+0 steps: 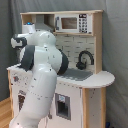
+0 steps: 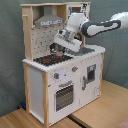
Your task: Play with the kitchen
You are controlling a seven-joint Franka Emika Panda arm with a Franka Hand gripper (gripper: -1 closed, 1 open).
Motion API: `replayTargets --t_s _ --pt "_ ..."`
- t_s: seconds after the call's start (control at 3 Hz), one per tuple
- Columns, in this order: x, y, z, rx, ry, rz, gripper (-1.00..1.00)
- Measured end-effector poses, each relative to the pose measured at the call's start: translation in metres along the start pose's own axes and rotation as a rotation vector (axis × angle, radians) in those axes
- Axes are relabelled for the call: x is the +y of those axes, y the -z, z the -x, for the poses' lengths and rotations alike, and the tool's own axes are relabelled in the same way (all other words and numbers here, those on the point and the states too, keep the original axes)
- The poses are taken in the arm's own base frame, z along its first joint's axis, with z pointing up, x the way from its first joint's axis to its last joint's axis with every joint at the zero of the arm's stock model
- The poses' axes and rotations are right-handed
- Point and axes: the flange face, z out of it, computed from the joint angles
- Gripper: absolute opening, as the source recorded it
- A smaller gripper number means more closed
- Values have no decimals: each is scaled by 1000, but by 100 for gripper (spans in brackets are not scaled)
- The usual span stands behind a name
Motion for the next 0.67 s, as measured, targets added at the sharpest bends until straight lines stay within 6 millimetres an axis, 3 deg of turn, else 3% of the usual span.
replayTargets --t_s 0.67 --pt "-2 -38 -14 -5 -35 -103 -100"
